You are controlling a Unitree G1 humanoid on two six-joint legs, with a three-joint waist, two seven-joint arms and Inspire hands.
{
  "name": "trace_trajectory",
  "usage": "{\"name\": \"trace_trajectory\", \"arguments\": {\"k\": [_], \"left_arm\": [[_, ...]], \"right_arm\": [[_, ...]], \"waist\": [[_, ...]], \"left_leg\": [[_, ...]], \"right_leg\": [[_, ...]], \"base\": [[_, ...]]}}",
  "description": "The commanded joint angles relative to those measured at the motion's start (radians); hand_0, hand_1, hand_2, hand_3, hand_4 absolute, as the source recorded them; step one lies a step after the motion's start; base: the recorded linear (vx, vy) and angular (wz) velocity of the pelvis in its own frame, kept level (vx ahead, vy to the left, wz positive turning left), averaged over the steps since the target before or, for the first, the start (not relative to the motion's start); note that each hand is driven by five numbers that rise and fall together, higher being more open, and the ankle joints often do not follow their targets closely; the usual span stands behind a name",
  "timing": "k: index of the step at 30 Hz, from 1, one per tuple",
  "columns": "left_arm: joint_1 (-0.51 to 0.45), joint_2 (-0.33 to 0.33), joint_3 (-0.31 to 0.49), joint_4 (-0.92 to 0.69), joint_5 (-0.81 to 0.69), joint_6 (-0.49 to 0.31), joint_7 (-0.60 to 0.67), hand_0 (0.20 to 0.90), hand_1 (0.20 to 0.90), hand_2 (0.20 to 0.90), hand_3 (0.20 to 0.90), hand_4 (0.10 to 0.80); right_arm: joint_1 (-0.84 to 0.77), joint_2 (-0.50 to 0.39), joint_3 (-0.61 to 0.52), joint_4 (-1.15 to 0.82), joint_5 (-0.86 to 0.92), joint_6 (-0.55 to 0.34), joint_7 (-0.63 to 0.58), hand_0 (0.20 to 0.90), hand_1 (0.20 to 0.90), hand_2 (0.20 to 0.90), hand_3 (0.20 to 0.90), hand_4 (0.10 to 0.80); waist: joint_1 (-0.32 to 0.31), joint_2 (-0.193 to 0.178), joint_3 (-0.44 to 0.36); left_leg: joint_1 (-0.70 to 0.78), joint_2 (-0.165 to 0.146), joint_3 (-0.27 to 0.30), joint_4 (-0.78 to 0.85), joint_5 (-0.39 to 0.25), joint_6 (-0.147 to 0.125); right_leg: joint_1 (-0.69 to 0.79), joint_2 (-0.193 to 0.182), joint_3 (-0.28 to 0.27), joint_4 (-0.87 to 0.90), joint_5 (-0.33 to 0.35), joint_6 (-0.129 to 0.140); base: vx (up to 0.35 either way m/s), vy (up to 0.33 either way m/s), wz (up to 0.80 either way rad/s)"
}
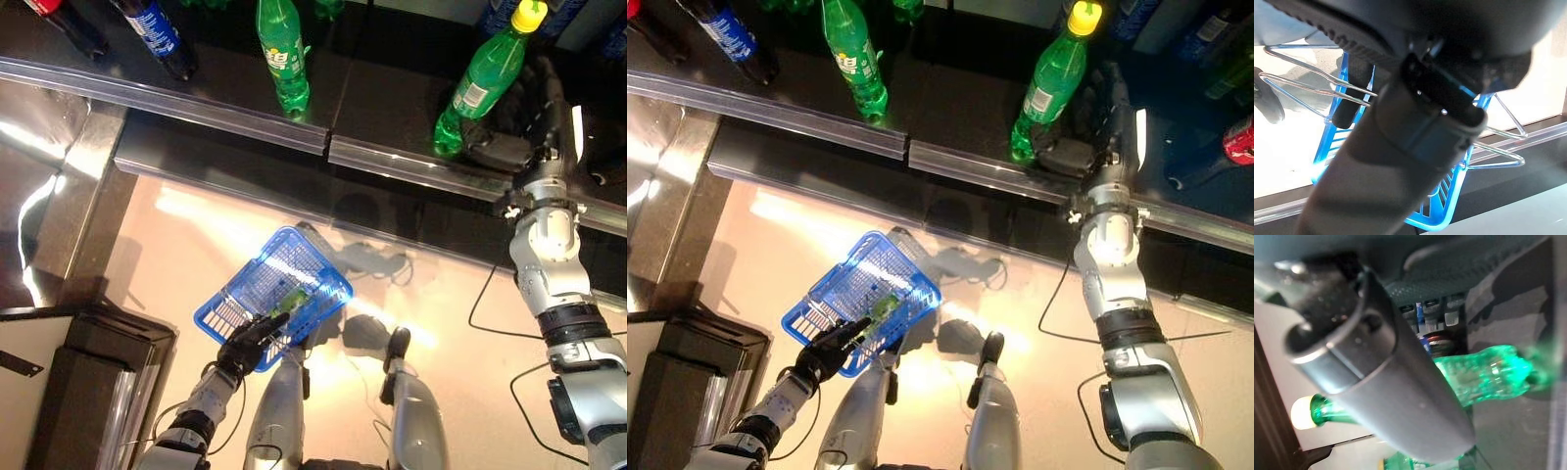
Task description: Pick up the drink and place into the basket.
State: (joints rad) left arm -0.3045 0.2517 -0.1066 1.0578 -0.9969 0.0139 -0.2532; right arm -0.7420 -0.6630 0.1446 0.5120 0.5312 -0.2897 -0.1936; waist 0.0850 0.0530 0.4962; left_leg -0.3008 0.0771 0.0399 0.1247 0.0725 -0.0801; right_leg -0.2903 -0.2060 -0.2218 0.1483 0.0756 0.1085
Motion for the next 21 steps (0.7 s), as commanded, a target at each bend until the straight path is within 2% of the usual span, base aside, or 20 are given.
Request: {"name": "trace_trajectory", "arguments": {"k": [1,15,16,17,18,21], "left_arm": [[0.114,0.075,-0.082,-0.028,0.034,0.006,-0.039,0.3,0.3,0.3,0.2,0.1],[0.112,0.078,-0.105,-0.023,0.055,0.014,-0.048,0.3,0.3,0.3,0.2,0.1],[0.11,0.078,-0.106,-0.022,0.055,0.013,-0.048,0.3,0.3,0.3,0.2,0.1],[0.11,0.079,-0.108,-0.023,0.056,0.013,-0.047,0.3,0.3,0.3,0.2,0.1],[0.11,0.079,-0.11,-0.025,0.056,0.013,-0.046,0.3,0.3,0.3,0.2,0.1],[0.107,0.082,-0.113,-0.02,0.057,0.014,-0.049,0.3,0.3,0.3,0.2,0.1]], "right_arm": [[-0.174,-0.108,0.024,-0.01,0.008,-0.059,0.014,0.9,0.9,0.9,0.9,0.8],[-0.284,-0.112,0.098,0.063,0.009,-0.003,0.065,0.9,0.9,0.9,0.9,0.8],[-0.289,-0.111,0.103,0.069,0.008,-0.004,0.067,0.764,0.764,0.764,0.741,0.641],[-0.295,-0.111,0.109,0.073,0.009,-0.001,0.067,0.338,0.338,0.338,0.244,0.144],[-0.301,-0.112,0.115,0.076,0.018,0.006,0.073,0.3,0.3,0.3,0.2,0.1],[-0.319,-0.107,0.132,0.101,0.022,0.009,0.072,0.3,0.3,0.3,0.2,0.1]], "waist": [[0.03,-0.003,-0.057],[0.054,-0.001,-0.068],[0.056,-0.001,-0.068],[0.057,-0.001,-0.068],[0.059,-0.001,-0.068],[0.063,0.0,-0.069]], "left_leg": [[-0.007,-0.062,-0.013,0.052,-0.066,0.045],[0.018,-0.068,-0.027,0.023,-0.056,0.044],[0.017,-0.068,-0.028,0.021,-0.055,0.044],[0.018,-0.068,-0.028,0.019,-0.054,0.044],[0.02,-0.068,-0.029,0.016,-0.053,0.044],[0.022,-0.069,-0.031,0.015,-0.051,0.044]], "right_leg": [[0.003,-0.007,-0.005,0.053,-0.059,0.016],[0.032,-0.012,-0.02,0.028,-0.049,0.019],[0.032,-0.012,-0.021,0.027,-0.048,0.02],[0.033,-0.012,-0.022,0.025,-0.047,0.02],[0.034,-0.012,-0.023,0.024,-0.047,0.02],[0.038,-0.014,-0.026,0.023,-0.046,0.02]], "base": [[0.006,0.007,0.07],[0.009,0.01,0.06],[0.0,0.0,0.0],[0.0,0.0,0.0],[0.0,0.0,0.0],[0.0,0.0,0.0]]}}
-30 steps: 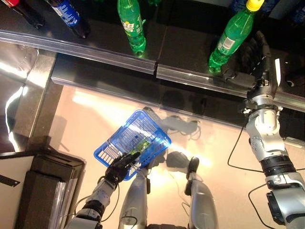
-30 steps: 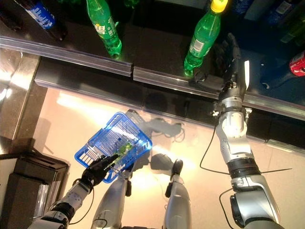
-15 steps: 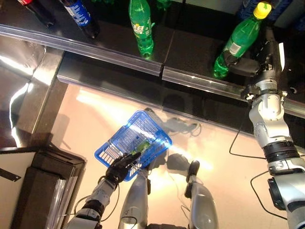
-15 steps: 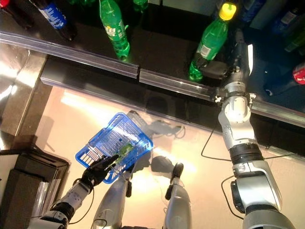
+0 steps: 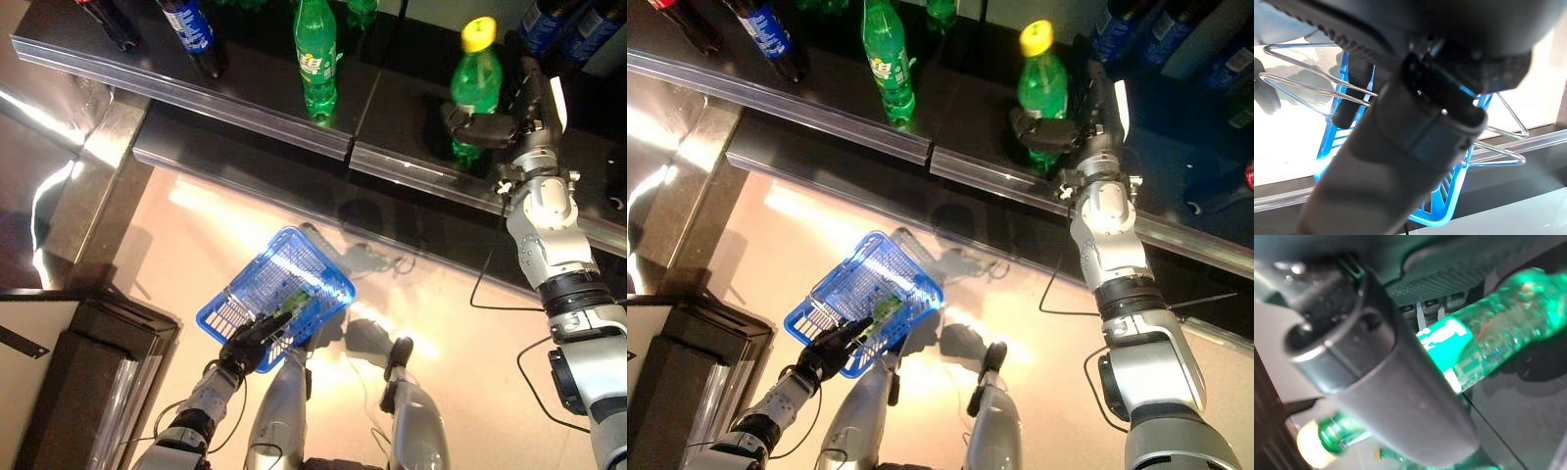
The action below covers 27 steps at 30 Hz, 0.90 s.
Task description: Pick up the drink and place into the basket.
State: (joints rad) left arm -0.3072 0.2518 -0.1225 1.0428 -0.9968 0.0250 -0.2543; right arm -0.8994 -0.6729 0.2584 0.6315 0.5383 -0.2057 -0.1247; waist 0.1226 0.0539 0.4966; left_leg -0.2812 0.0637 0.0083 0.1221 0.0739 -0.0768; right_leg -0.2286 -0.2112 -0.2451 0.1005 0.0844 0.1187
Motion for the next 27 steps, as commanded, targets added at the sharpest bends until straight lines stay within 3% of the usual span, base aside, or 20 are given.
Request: {"name": "trace_trajectory", "arguments": {"k": [1,27], "left_arm": [[0.109,0.082,-0.099,-0.004,0.055,0.002,-0.047,0.3,0.3,0.3,0.2,0.1],[0.106,0.082,-0.094,-0.006,0.019,-0.023,-0.047,0.3,0.3,0.3,0.2,0.1]], "right_arm": [[-0.165,-0.096,0.02,-0.014,0.017,-0.076,-0.001,0.3,0.3,0.3,0.2,0.1],[-0.133,-0.109,0.004,-0.071,-0.052,-0.101,-0.032,0.3,0.3,0.3,0.2,0.1]], "waist": [[0.025,0.0,-0.069],[0.004,0.002,-0.073]], "left_leg": [[0.004,-0.056,0.001,0.016,-0.052,0.04],[0.033,-0.05,0.014,-0.016,-0.05,0.037]], "right_leg": [[-0.022,-0.009,-0.004,0.07,-0.054,0.01],[-0.004,-0.003,0.002,0.042,-0.046,0.01]], "base": [[0.0,0.0,0.0],[-0.003,-0.001,0.01]]}}
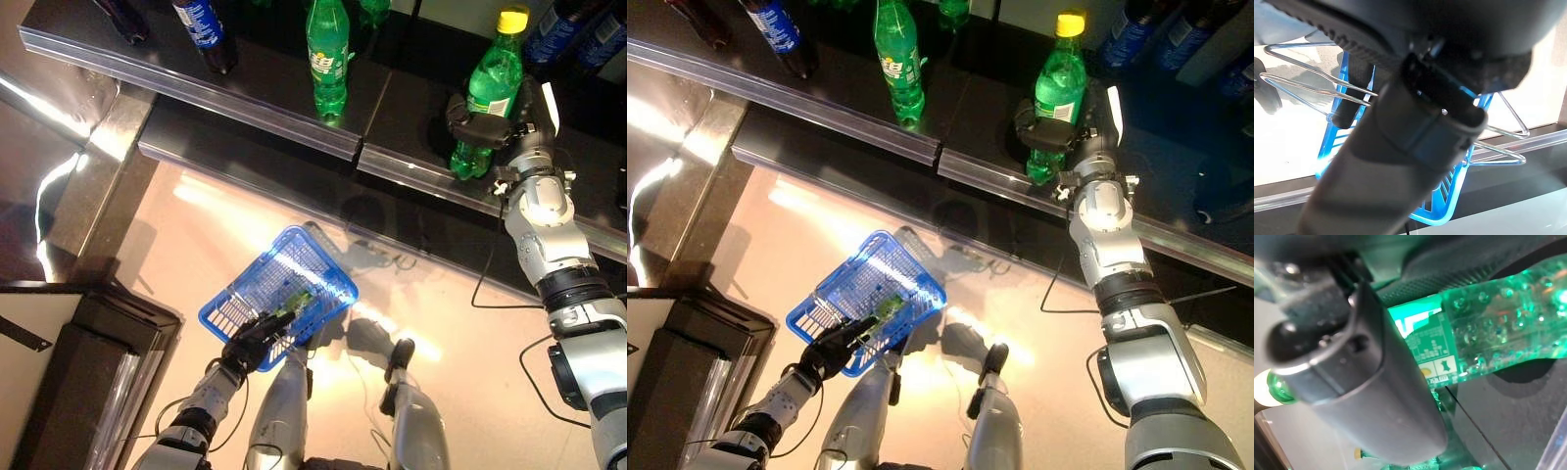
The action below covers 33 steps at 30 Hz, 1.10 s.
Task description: Pick up the drink and place into the basket.
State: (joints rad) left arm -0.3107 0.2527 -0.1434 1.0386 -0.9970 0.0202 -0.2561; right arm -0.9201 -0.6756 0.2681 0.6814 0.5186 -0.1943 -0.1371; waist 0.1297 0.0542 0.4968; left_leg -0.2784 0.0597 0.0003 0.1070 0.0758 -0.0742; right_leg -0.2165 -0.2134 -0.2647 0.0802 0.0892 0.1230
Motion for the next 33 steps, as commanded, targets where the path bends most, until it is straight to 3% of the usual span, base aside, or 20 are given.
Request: {"name": "trace_trajectory", "arguments": {"k": [1,13,23,33], "left_arm": [[0.111,0.08,-0.069,-0.005,0.013,-0.019,-0.043,0.3,0.3,0.3,0.2,0.1],[0.171,0.07,0.008,-0.077,0.011,-0.033,-0.033,0.3,0.3,0.3,0.2,0.1],[0.212,0.034,0.049,-0.19,-0.009,-0.038,-0.043,0.3,0.3,0.3,0.2,0.1],[0.207,0.031,0.05,-0.406,-0.061,-0.05,-0.088,0.3,0.3,0.3,0.2,0.1]], "right_arm": [[-0.108,-0.107,-0.006,-0.131,-0.037,-0.111,-0.02,0.3,0.3,0.3,0.2,0.1],[0.096,-0.105,-0.096,-0.321,-0.076,-0.09,-0.007,0.3,0.3,0.3,0.2,0.1],[0.299,-0.026,-0.134,-0.493,-0.136,-0.08,0.003,0.3,0.3,0.3,0.2,0.1],[0.378,0.059,-0.122,-0.59,-0.168,-0.071,-0.014,0.3,0.3,0.3,0.2,0.1]], "waist": [[-0.005,0.0,-0.078],[0.012,-0.043,-0.207],[0.032,-0.073,-0.345],[0.073,-0.101,-0.387]], "left_leg": [[0.032,-0.046,0.021,-0.006,-0.048,0.034],[0.186,-0.024,0.033,-0.149,-0.022,0.015],[0.288,-0.023,0.021,-0.194,-0.031,0.017],[0.34,-0.029,-0.001,-0.194,-0.048,0.023]], "right_leg": [[-0.013,-0.001,0.021,0.057,-0.048,0.006],[0.148,0.002,-0.02,-0.05,-0.034,0.025],[0.277,0.015,-0.049,-0.106,-0.036,0.027],[0.368,0.019,-0.071,-0.145,-0.033,0.034]], "base": [[0.0,0.0,0.0],[0.056,-0.023,0.08],[0.083,-0.02,0.11],[0.017,-0.026,0.06]]}}
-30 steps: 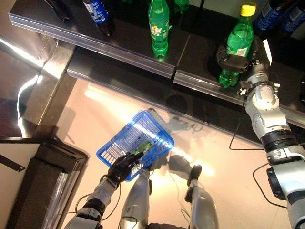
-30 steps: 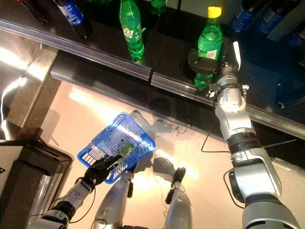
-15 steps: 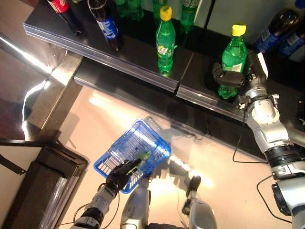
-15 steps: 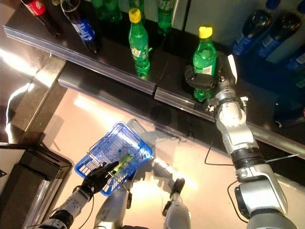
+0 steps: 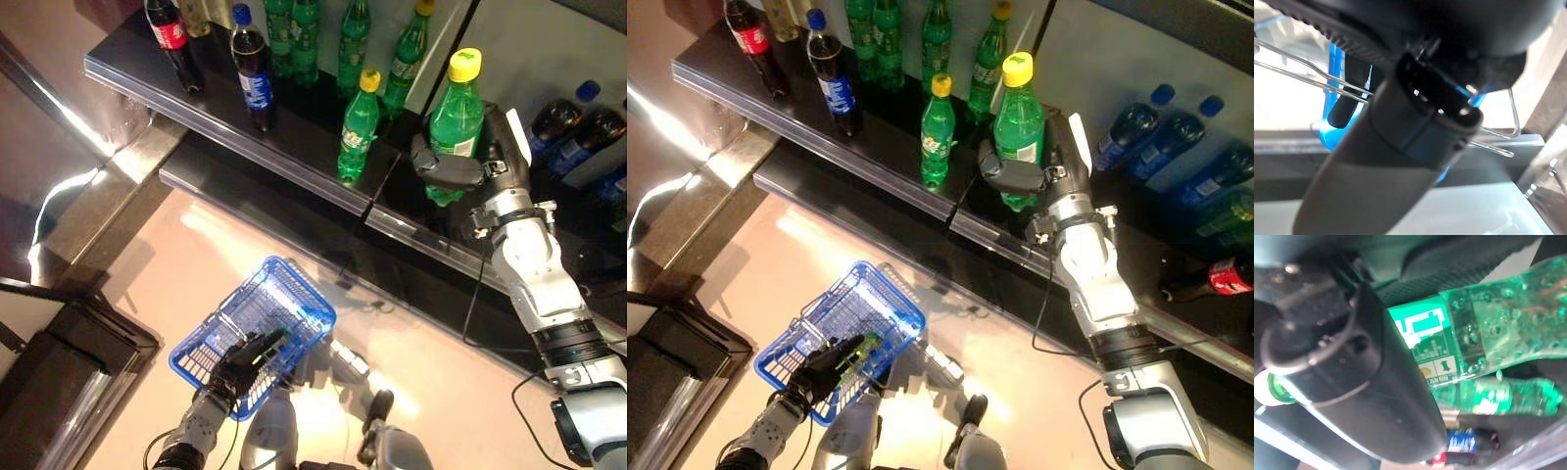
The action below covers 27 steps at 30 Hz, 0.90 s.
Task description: Pick up the drink and place into the basket.
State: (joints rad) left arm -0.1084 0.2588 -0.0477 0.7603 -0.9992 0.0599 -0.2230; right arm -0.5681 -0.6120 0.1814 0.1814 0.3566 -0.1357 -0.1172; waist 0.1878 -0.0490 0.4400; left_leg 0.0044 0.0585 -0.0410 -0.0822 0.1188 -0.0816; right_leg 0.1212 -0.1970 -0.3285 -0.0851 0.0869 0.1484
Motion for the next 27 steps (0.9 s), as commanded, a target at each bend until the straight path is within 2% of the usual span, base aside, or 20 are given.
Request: {"name": "trace_trajectory", "arguments": {"k": [1,10,27], "left_arm": [[0.013,0.025,-0.047,-0.155,-0.057,-0.093,-0.126,0.3,0.3,0.3,0.2,0.1],[0.015,0.067,-0.073,-0.38,-0.109,-0.069,-0.135,0.3,0.3,0.3,0.2,0.1],[0.007,0.125,-0.109,-0.696,-0.204,0.007,-0.155,0.3,0.3,0.3,0.2,0.1]], "right_arm": [[0.035,0.002,-0.035,-0.097,-0.006,-0.132,-0.036,0.3,0.3,0.3,0.2,0.1],[0.061,0.028,0.011,-0.134,0.012,-0.153,-0.056,0.3,0.3,0.3,0.2,0.1],[0.09,0.045,0.096,-0.173,0.029,-0.197,-0.007,0.3,0.3,0.3,0.2,0.1]], "waist": [[0.021,-0.002,-0.332],[0.065,-0.03,-0.34],[0.114,-0.049,-0.354]], "left_leg": [[0.058,-0.028,0.037,-0.005,-0.092,0.032],[0.059,-0.029,0.01,-0.005,-0.087,0.037],[0.048,-0.037,-0.037,-0.005,-0.077,0.037]], "right_leg": [[0.037,0.003,-0.01,0.017,-0.031,0.009],[0.068,0.012,-0.037,0.018,-0.041,0.015],[0.09,0.015,-0.059,0.006,-0.044,0.024]], "base": [[0.021,-0.071,0.09],[0.012,-0.06,0.09],[0.01,-0.016,0.05]]}}
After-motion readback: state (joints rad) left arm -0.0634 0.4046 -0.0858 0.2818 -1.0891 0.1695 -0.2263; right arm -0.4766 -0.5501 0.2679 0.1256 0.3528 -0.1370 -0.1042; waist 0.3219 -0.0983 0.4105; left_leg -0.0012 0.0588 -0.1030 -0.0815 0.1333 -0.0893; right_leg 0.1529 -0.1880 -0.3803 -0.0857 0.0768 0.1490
